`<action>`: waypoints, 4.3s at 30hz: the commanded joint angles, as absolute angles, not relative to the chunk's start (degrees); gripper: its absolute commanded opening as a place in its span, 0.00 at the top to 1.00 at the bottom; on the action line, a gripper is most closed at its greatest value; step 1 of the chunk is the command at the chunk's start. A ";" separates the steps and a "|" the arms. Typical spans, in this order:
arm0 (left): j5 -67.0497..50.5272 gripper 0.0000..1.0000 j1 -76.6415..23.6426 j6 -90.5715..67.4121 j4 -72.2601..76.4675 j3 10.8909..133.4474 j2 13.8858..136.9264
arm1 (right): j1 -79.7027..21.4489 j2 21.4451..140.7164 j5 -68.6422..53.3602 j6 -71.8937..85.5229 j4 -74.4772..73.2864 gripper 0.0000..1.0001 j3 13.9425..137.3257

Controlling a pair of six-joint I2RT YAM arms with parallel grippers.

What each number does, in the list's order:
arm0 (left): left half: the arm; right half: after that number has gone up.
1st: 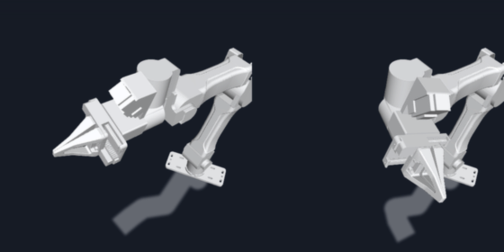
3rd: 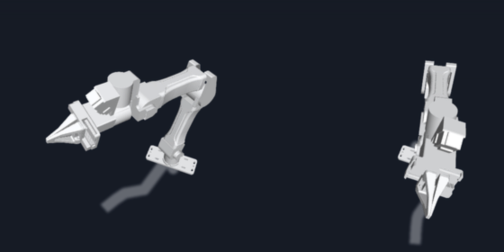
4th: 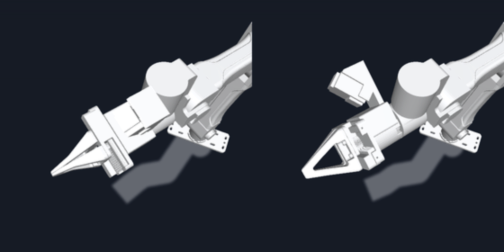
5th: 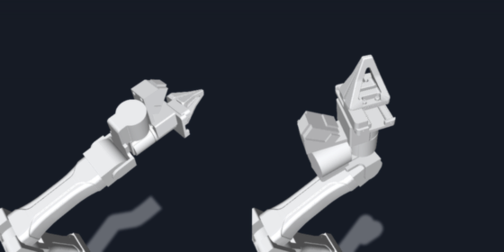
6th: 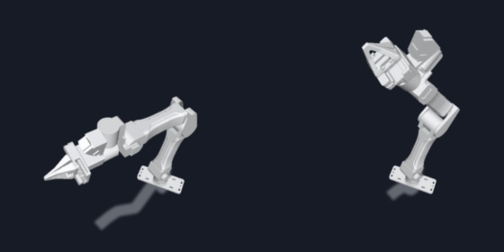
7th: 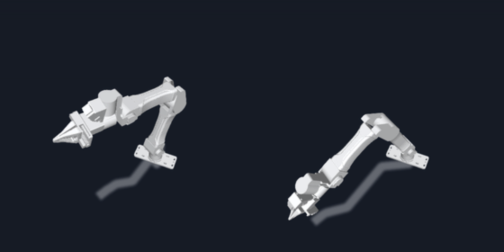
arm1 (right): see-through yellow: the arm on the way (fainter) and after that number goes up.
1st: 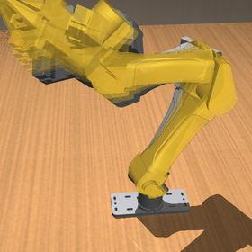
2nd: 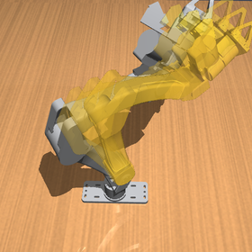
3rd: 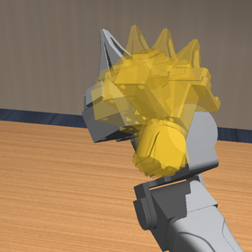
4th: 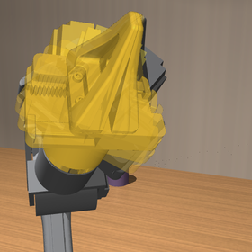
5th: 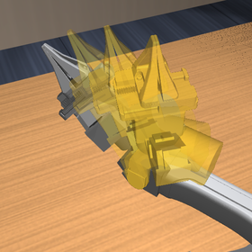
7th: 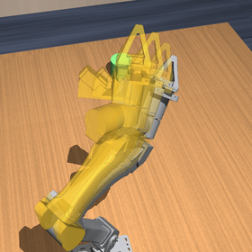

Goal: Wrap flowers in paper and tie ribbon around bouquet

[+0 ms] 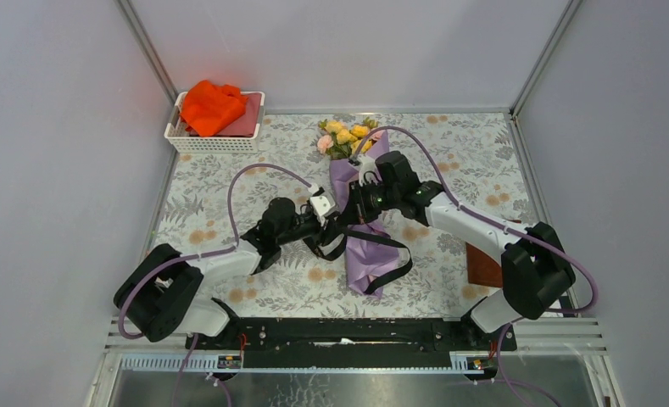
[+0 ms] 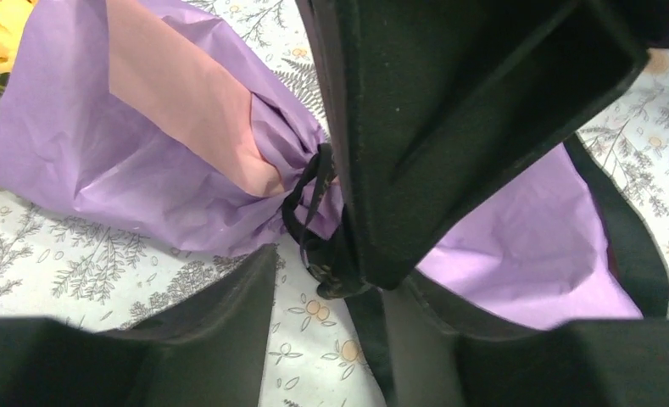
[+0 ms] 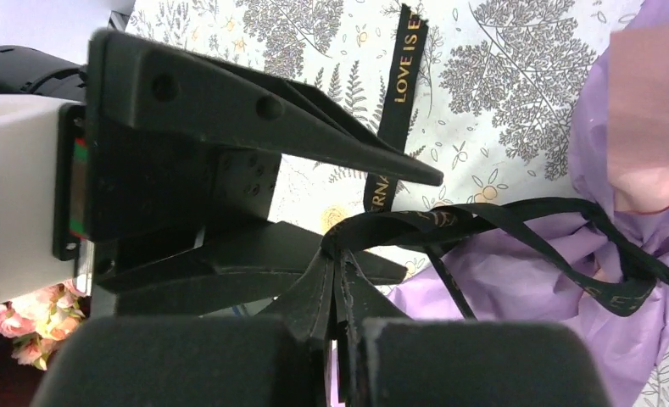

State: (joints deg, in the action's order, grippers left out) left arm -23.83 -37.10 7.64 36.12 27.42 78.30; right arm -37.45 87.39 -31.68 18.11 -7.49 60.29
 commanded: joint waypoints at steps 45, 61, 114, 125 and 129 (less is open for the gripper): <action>-24.20 1.00 -32.70 -1.72 56.60 26.52 87.51 | -29.44 97.64 -33.81 -10.38 -24.37 1.00 73.78; -32.40 1.00 -32.85 11.13 58.79 31.58 95.88 | -28.02 90.66 -44.70 -6.01 -23.31 0.74 62.82; -33.40 1.00 -32.80 14.37 54.23 29.17 93.11 | -36.06 99.51 -20.49 -1.48 -14.70 0.72 61.01; -33.67 1.00 -32.87 14.21 54.02 29.44 93.12 | -36.19 102.95 -20.73 -3.94 -13.74 0.71 61.20; -33.45 1.00 -32.87 14.23 53.67 29.54 92.94 | -36.17 101.88 -21.62 -4.21 -14.68 0.94 61.78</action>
